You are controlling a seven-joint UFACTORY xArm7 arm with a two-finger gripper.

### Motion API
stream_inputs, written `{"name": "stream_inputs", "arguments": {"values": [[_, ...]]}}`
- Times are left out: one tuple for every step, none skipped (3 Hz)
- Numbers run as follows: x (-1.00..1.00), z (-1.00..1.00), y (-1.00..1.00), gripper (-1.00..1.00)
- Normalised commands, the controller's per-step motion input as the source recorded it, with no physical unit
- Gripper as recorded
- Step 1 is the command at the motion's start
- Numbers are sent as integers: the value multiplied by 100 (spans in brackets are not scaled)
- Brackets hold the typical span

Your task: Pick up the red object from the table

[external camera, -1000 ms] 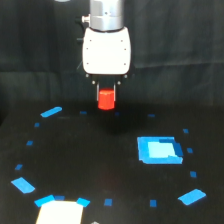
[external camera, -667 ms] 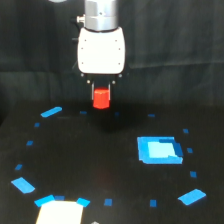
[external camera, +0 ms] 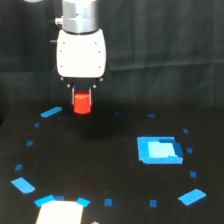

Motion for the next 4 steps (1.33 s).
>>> {"name": "stream_inputs", "arguments": {"values": [[79,100,93,-100],[-44,-45,-36,-49],[43,-95,-15,-53],[-18,-100,-38,-58]]}}
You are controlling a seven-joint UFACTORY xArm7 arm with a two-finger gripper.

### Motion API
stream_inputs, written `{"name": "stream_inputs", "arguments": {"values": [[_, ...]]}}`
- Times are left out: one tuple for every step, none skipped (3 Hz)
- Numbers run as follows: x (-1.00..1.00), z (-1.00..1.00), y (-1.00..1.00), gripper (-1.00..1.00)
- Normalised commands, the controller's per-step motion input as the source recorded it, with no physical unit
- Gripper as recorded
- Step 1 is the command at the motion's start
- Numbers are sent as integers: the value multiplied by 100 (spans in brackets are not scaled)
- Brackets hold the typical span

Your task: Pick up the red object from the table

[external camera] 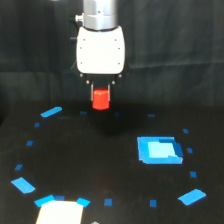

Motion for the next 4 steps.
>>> {"name": "stream_inputs", "arguments": {"values": [[-100,94,-86,-100],[100,100,65,-100],[100,100,100,-100],[27,-100,11,-96]]}}
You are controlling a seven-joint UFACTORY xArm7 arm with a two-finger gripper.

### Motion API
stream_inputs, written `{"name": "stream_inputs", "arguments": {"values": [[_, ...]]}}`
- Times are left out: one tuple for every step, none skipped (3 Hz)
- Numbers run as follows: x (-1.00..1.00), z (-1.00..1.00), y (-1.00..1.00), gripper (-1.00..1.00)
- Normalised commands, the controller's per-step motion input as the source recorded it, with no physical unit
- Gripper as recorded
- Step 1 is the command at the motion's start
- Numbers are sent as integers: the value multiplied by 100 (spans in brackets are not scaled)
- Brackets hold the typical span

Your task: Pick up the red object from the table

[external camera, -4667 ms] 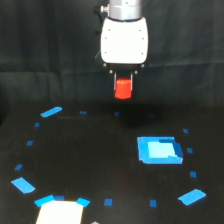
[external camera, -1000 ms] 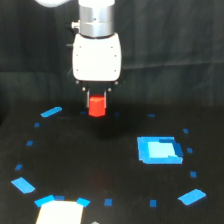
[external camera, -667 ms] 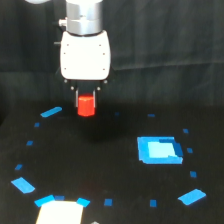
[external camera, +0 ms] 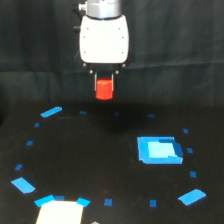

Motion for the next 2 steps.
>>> {"name": "stream_inputs", "arguments": {"values": [[-46,-99,-36,-89],[-9,-100,6,-100]]}}
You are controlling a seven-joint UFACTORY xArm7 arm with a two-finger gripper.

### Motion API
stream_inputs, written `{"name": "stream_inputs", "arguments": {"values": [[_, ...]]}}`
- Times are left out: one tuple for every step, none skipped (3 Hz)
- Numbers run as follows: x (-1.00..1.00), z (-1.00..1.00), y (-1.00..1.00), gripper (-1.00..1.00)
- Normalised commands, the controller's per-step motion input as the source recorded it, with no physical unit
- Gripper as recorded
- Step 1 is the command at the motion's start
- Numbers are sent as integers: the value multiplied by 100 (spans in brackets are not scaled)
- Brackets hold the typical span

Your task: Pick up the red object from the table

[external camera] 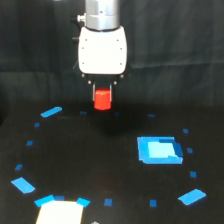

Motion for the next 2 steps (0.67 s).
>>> {"name": "stream_inputs", "arguments": {"values": [[-23,-54,-3,-76],[17,100,75,-44]]}}
